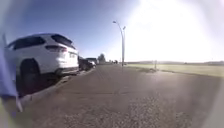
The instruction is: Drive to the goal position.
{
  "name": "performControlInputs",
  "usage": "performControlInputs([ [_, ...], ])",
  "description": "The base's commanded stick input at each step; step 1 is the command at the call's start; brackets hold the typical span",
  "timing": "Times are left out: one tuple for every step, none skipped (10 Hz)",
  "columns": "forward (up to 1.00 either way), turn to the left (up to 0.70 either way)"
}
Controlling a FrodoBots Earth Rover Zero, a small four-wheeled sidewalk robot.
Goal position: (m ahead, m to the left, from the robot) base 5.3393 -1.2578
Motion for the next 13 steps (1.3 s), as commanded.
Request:
performControlInputs([
  [0.7,0.0],
  [0.7,0.0],
  [0.7,0.0],
  [0.7,0.0],
  [0.7,0.0],
  [0.7,0.0],
  [0.7,0.0],
  [0.7,0.0],
  [0.7,0.0],
  [0.7,0.0],
  [0.7,0.0],
  [0.7,0.0],
  [0.7,0.0],
])
